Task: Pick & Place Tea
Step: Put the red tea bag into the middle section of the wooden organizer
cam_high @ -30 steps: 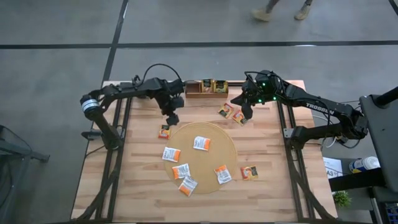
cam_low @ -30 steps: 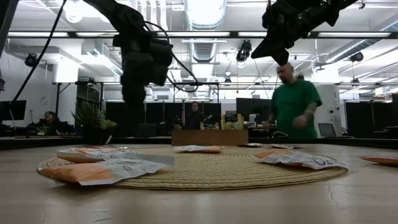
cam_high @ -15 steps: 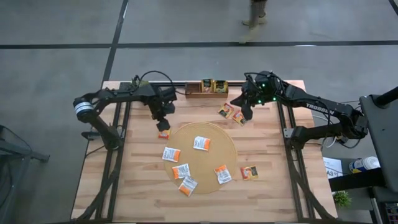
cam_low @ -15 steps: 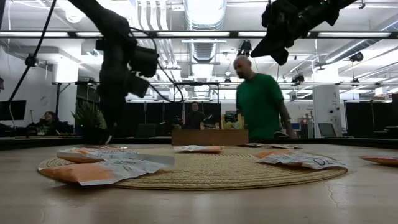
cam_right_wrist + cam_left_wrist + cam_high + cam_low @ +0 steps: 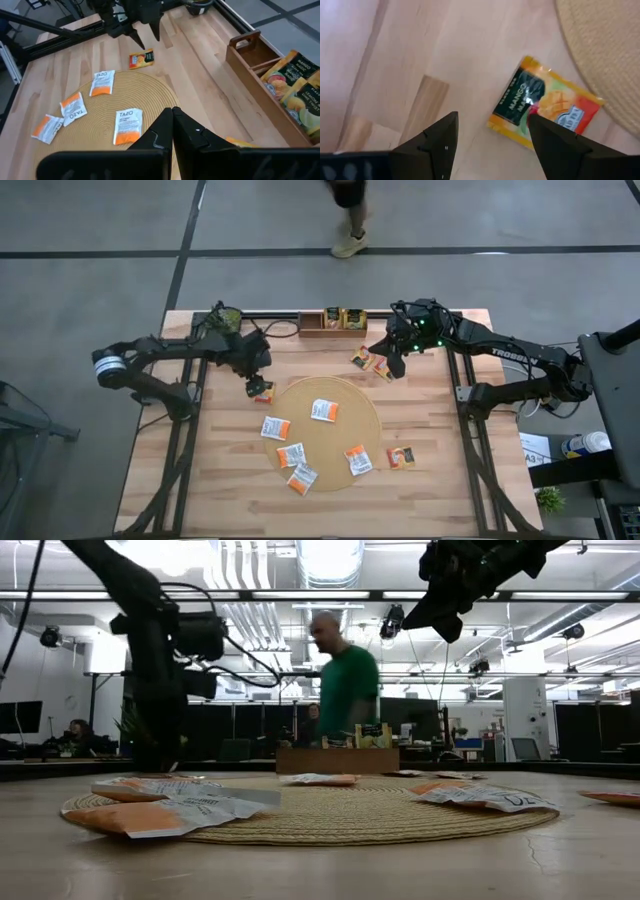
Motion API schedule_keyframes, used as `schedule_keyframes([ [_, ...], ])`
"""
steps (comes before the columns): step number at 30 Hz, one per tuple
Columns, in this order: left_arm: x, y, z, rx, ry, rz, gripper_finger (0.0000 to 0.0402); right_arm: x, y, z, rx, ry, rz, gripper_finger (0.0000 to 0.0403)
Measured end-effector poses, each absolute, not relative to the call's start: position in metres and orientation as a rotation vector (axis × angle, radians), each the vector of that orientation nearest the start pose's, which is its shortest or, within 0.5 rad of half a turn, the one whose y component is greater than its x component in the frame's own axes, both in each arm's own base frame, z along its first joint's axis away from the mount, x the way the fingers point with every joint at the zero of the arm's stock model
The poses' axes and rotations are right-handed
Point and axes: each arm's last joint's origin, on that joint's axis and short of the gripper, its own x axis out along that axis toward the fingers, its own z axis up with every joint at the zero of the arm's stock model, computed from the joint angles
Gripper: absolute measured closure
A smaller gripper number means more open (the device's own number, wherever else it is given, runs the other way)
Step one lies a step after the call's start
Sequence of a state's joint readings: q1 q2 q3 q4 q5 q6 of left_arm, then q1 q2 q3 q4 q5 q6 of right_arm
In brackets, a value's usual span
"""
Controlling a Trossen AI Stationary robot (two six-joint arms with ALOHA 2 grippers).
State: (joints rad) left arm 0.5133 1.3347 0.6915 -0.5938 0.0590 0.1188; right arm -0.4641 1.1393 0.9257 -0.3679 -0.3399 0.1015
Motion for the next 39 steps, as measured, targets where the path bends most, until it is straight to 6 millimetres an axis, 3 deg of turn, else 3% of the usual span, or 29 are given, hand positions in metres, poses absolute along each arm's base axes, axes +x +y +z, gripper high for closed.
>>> schedule_keyframes([
  [6,0.185,0.101,0.156,-0.315,1.213,0.330,0.0166,0.220,-0.099,0.298,0.330,0.531,-0.149,0.0394],
  [18,0.187,0.101,0.155,-0.362,1.195,0.370,0.0166,0.220,-0.099,0.298,0.327,0.532,-0.157,0.0394],
  [29,0.193,0.092,0.155,-0.284,1.200,0.366,0.0166,0.220,-0.100,0.297,0.327,0.533,-0.177,0.0394],
  [39,0.194,0.083,0.136,-0.246,1.241,0.372,0.0166,0.220,-0.100,0.297,0.341,0.532,-0.181,0.0394],
])
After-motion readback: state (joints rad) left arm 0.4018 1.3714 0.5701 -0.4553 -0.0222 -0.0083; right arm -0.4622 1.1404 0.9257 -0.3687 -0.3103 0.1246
